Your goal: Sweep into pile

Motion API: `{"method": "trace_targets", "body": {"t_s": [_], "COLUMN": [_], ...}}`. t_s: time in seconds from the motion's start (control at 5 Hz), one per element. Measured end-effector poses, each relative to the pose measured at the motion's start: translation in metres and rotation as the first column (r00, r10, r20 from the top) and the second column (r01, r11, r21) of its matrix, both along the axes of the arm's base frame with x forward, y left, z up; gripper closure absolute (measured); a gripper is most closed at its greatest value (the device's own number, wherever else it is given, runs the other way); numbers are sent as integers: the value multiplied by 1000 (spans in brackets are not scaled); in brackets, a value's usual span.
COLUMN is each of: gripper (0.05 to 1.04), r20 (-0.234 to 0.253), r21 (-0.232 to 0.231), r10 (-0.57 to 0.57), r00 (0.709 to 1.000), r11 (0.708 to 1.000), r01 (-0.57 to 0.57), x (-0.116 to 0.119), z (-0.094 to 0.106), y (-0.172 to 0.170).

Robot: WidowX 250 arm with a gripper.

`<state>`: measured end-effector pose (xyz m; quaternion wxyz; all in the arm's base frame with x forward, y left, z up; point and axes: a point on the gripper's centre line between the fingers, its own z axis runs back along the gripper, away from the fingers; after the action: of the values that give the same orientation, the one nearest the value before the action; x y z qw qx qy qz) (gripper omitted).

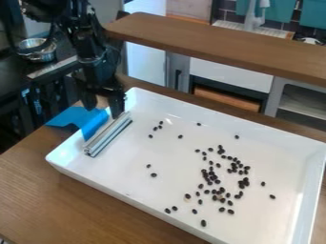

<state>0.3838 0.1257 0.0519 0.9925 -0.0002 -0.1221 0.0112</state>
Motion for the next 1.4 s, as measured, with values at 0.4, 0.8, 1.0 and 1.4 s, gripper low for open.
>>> {"method": "trace_targets", "body": {"t_s": [0.4,0.8,1.0,1.4], "gripper": [83,84,83,83], "r20": [-45,-43,-51,-56], "r21": [-8,15,17,25], "r10": [15,15,18,23], "r00": [999,999,999,998], "r11": [1000,1000,1000,999], "r01": [-15,-15,-17,-22], "x": [-4,-2,-3,-2], "z": [-20,-20,-21,-25], "y": [-1,-5,-9,-13]}}
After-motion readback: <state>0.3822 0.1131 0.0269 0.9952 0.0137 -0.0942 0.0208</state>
